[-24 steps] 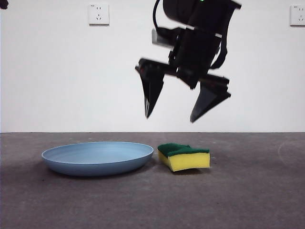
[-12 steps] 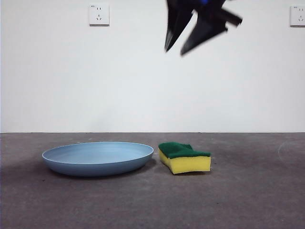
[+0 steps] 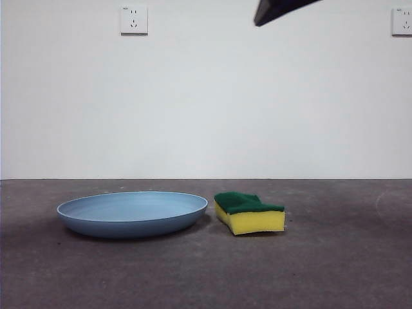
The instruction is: Pick up the plate,pick up the cloth,clean the plate with the cloth
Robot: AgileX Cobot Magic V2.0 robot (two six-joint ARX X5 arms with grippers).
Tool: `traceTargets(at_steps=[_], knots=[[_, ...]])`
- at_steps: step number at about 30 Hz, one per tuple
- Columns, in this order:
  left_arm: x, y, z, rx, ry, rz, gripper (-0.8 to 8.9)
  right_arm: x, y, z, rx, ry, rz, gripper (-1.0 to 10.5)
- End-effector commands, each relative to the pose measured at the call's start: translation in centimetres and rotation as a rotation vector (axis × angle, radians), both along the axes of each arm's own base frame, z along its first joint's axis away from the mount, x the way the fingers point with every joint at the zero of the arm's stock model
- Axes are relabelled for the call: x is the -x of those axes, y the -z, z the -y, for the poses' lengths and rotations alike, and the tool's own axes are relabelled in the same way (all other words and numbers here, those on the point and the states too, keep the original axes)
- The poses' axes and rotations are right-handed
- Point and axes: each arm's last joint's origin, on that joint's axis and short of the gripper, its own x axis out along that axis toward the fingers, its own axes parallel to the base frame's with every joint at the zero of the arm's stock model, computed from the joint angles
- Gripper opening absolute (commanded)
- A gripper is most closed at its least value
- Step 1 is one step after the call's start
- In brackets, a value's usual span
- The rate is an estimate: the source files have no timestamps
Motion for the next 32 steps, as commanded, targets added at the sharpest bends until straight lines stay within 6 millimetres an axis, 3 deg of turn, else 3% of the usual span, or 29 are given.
traceTargets(at_steps=[1,6,10,32], knots=[[0.6,1.4,-0.2,0.025,-0.015,0.028,-0.08,1.7,2.3,1.3,-0.041,0.019,0.015,-0.1],[1.5,3.5,-0.5,0.098,-0.037,0.096,-0.08,4.7,4.9,3.5,-0.074,0.069,0.094,-0.1],[1.8,4.1,-0.6,0.117,-0.042,0.081,-0.03,5.8,5.3,4.6,-0.056,0.078,0.078,-0.1],[1.9,5.6,-0.7,0.042,-0.062,-0.066,-0.03,6.4,4.9,5.3,-0.061,0.099,0.095,0.0]])
